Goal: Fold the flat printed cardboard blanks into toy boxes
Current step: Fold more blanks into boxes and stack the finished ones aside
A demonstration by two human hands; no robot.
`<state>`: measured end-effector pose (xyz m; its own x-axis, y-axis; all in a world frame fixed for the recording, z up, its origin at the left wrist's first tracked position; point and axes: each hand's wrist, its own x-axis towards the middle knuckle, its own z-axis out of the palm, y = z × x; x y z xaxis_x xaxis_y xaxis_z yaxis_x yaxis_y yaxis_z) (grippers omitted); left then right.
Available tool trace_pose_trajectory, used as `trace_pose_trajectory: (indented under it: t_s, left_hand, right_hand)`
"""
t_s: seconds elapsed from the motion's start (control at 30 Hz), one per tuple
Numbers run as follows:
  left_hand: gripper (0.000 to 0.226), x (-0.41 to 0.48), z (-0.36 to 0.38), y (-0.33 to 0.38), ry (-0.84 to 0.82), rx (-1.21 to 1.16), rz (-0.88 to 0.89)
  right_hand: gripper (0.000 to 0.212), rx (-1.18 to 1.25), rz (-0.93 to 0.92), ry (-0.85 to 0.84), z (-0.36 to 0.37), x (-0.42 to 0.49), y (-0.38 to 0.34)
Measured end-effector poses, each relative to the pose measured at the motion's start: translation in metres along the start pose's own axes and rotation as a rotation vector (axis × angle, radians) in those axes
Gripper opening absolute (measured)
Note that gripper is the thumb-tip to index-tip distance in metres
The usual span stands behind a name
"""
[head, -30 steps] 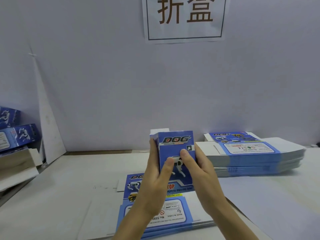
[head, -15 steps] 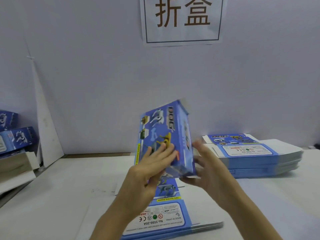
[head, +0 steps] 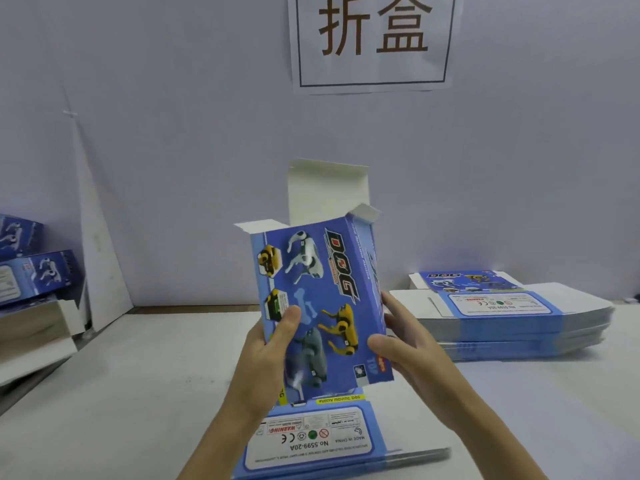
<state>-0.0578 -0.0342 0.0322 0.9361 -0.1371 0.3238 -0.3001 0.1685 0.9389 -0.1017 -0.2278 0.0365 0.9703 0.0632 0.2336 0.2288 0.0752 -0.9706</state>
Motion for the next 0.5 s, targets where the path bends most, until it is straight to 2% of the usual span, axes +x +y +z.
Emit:
trace_pose_trajectory:
  t_s: [0.17,0.27,0.33,0.4,0.47,0.5]
  left_hand:
    - [0.048,-0.005,0.005,0.003,-0.028,0.049,0.072]
    - [0.048,-0.004,-0.001,0.014,-0.091,0.051,0.065]
    - [0.068,0.002,-0.018,0.018,-0.259,0.043,-0.012]
    - [0.084,0.005,-0.036,0.020,-0.409,0.044,-0.163]
    - [0.082,0.005,-0.047,0.015,-0.480,0.018,-0.254]
    - [0.077,0.006,-0.051,0.010,-0.463,-0.001,-0.267]
  right_hand:
    - [0.088,-0.140,0.001,0.013,0.005,-0.001,0.000]
    - [0.072,-0.060,-0.023,-0.003,0.007,-0.001,0.004]
    - [0.061,0.053,-0.032,-0.009,0.008,-0.001,0.006]
    - [0.055,0.114,-0.040,0.014,0.010,0.001,0.009]
    - [0.058,0.074,-0.026,-0.008,0.011,0.004,0.014]
    - [0.059,0.046,0.000,-0.021,0.013,0.006,0.016]
